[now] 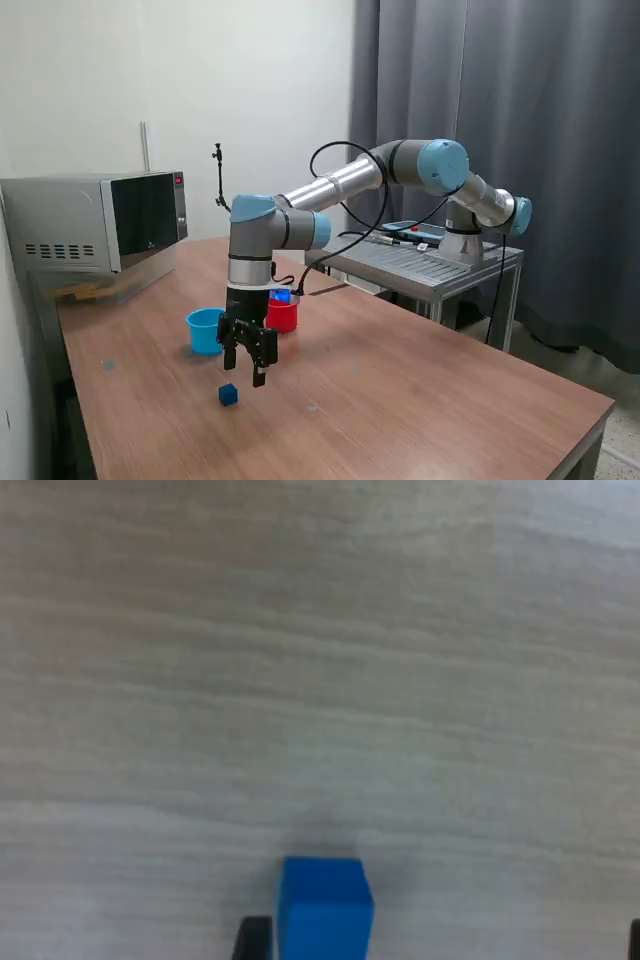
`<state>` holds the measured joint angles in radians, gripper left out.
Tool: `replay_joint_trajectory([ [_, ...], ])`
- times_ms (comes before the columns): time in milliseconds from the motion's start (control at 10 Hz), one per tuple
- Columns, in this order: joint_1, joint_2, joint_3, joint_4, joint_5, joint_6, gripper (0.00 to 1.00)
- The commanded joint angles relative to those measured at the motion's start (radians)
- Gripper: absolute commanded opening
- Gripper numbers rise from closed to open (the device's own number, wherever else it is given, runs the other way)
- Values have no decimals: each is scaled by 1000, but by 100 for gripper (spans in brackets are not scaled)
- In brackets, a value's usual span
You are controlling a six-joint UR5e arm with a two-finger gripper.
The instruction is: Place red objects in the red bin, and blue objects in the blue bin.
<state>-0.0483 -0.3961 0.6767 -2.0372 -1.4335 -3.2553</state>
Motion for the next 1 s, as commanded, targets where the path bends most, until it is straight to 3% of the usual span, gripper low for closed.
replay_joint_trajectory([
  [0,-2,3,-26,-4,5,-3,100],
  [900,-10,59,-42,-1,-7,14,100],
])
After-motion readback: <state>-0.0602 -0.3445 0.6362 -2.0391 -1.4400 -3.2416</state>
